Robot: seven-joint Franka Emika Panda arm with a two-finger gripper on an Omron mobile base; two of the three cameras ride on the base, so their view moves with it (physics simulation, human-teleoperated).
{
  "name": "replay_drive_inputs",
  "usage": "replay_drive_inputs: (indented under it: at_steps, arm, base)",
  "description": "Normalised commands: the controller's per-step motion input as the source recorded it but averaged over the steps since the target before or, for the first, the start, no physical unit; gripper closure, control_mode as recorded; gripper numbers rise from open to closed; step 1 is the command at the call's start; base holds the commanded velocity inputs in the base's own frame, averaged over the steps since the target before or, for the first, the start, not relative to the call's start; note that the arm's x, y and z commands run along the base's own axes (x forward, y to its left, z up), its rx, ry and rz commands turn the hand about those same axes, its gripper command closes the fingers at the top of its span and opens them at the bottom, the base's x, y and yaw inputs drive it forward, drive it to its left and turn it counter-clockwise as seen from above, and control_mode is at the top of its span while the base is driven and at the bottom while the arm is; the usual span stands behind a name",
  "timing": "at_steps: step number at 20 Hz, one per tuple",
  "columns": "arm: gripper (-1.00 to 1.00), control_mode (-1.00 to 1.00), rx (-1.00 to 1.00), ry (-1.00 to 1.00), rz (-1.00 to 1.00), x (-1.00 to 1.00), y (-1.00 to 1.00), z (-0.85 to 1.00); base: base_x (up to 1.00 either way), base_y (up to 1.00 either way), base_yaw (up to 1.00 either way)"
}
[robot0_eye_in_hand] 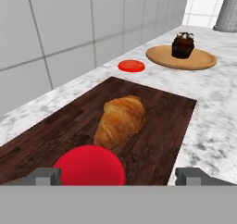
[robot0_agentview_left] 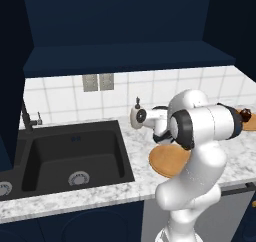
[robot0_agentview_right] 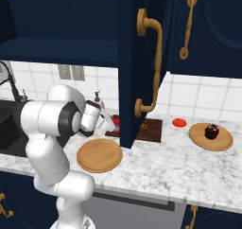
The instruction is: From the different types of pastries on the counter, select a croissant and place it on the cutting board. Then retrieve a jar of jam from the cabinet and place it alongside the croissant on the cutting board.
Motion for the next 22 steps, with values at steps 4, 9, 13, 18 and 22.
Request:
replay_drive_inputs:
  at_steps: [4,9,13,18,22]
  arm:
    - [-1.00,-1.00,-0.02,0.04,-0.01,-0.34,0.05,0.75]
    - [-1.00,-1.00,-0.01,0.05,-0.02,-0.51,0.02,0.68]
    - [-1.00,-1.00,0.00,0.01,-0.02,-0.79,0.00,0.67]
    - [-1.00,-1.00,0.00,0.00,-0.01,-0.86,0.00,0.58]
    - [-1.00,-1.00,0.00,0.00,-0.02,-0.83,-0.03,0.47]
  base:
    - [0.00,0.00,0.00]
    - [0.00,0.00,0.00]
    - [0.00,0.00,0.00]
    - [0.00,0.00,0.00]
    - [0.00,0.00,0.00]
